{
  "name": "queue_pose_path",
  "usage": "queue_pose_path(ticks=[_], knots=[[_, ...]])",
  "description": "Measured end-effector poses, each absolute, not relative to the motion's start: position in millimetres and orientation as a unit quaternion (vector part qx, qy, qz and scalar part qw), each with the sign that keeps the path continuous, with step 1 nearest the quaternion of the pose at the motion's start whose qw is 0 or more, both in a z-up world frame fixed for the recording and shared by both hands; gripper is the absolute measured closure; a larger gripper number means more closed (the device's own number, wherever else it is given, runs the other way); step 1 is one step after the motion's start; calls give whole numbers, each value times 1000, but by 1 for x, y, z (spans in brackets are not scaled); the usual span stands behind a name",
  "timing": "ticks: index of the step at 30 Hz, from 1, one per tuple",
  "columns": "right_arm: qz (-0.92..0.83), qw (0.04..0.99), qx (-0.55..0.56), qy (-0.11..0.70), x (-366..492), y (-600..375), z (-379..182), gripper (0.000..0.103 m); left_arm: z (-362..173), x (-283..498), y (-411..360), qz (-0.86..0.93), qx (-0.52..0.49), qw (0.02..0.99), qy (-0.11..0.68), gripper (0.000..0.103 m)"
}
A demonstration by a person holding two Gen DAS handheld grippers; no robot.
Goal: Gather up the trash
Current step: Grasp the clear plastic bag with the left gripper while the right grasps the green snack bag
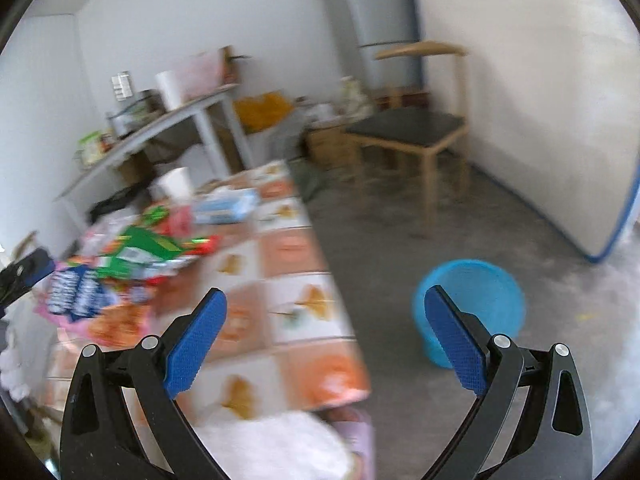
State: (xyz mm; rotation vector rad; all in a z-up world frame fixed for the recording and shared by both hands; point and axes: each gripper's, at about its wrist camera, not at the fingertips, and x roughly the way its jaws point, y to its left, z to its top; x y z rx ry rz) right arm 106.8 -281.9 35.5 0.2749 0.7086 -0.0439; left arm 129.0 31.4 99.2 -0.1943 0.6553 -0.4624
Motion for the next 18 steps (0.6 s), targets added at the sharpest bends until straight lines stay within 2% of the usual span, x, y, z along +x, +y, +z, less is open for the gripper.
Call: queue_pose_path(ticks=[4,6,11,18], knots=[[88,898,220,371,139,-257,32,8,113,176,87,-228,-207,882,357,30],[133,867,277,393,159,-248,25,8,110,209,108,-237,-248,849,402,30],[194,783,386,448,201,-235,-5,8,83,278,130,-207,-278,796,496,31],[199,680,487,510,242,-229,-53,8,44,326,132,-190,-298,738,575,31]])
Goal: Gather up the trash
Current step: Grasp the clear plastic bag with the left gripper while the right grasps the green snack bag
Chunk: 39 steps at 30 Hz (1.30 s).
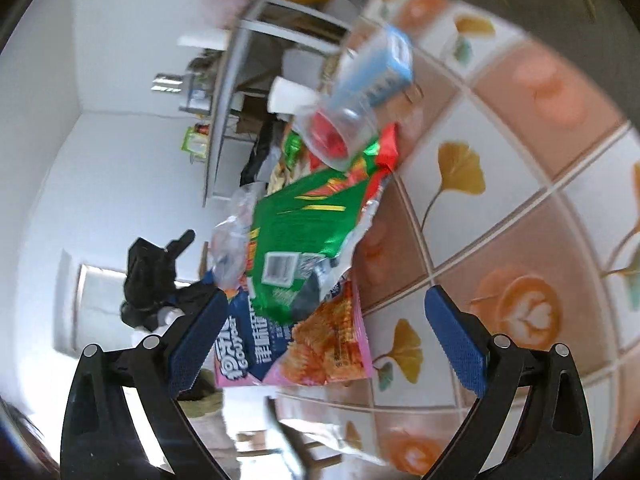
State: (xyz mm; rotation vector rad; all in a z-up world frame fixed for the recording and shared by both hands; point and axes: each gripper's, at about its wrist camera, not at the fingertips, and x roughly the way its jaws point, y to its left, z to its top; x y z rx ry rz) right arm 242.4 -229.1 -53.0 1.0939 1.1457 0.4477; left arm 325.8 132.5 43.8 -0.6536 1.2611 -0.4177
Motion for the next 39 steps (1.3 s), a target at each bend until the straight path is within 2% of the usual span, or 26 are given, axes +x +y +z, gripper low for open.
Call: queue_pose_path(ticks=[8,10,13,18,24,26,32,39], knots=[[208,614,558,518,256,-227,-78,8,17,345,128,-200,-305,707,606,32],[212,602,570,517,257,-227,-78,8,12,348,127,-204,-305,703,609,37],[214,592,577,520,257,-225,-76,8,8,349,124,-218,-302,698,612,51],[213,577,578,537,260,-215,-81,15,9,345,122,-227,-289,708,603,74],[212,558,585,549,264,-203,-90,37,15,341,121,-234,-274,725,587,92],[211,551,589,551,269,-198,-94,50,18,339,121,-235,-270,732,580,95],[227,531,610,542,264,-202,-95,74,37,328,126,-238,-260,760,546,101],[255,508,632,527,261,-201,-89,91,59,315,131,-244,-261,783,510,103]])
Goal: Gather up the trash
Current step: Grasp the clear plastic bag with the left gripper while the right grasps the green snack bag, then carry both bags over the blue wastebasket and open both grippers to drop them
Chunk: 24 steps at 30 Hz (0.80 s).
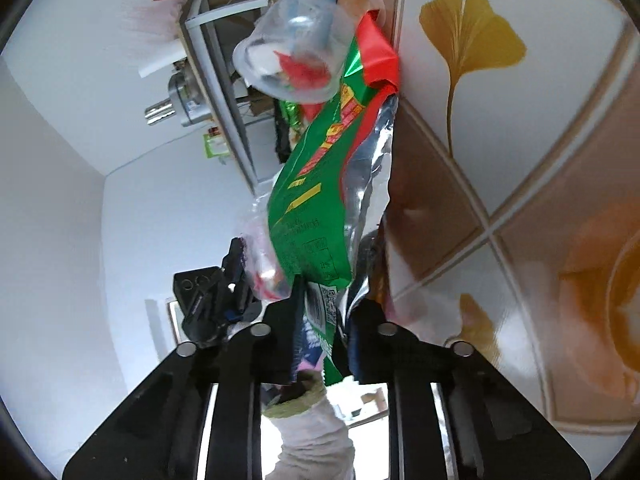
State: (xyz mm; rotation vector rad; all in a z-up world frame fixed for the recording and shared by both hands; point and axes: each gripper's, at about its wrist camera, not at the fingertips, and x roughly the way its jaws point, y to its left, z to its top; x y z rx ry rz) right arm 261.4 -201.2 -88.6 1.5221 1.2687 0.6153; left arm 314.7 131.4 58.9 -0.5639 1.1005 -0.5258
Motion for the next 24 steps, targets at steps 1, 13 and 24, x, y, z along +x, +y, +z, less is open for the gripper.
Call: queue_pose_path(ticks=[1,13,24], knots=[[258,506,634,525,260,-202,-88,92,61,313,131,-244,-260,785,506,103],[309,470,660,498,238,-201,-79,100,98,285,129,-262,-246,814,456,103],[340,475,655,480,229,-197,-60,101,119,267,125,-270,-240,825,434,103]])
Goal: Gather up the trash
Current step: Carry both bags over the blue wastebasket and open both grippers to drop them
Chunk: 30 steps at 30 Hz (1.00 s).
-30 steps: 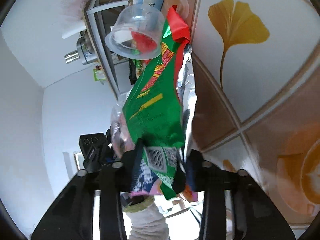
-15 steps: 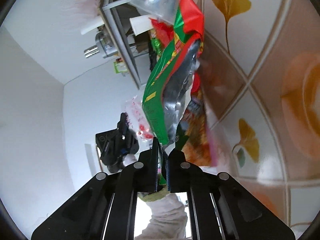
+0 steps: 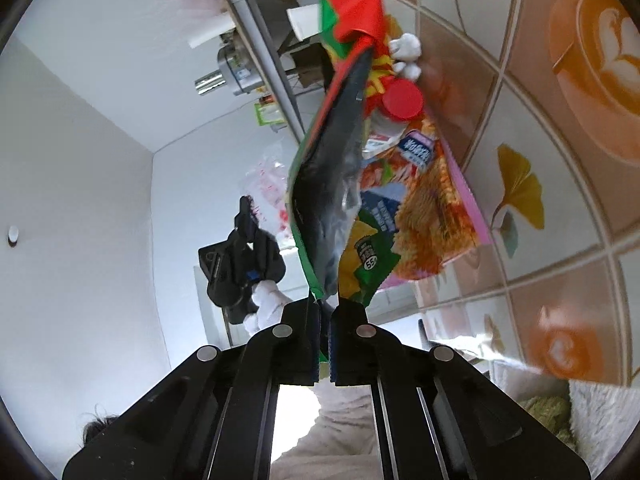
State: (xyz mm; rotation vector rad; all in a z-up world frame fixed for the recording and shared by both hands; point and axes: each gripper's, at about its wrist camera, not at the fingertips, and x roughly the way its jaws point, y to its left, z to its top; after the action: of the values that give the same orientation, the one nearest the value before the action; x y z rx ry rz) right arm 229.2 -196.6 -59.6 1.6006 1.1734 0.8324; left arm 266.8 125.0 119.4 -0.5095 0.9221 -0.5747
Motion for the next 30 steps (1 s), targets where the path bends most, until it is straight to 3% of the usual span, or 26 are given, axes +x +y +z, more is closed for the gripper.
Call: queue_pose_path(ticks=[30], knots=[[336,609,622,359,149,-289,15,102,185,193,23,-354,-155,840,381,103]])
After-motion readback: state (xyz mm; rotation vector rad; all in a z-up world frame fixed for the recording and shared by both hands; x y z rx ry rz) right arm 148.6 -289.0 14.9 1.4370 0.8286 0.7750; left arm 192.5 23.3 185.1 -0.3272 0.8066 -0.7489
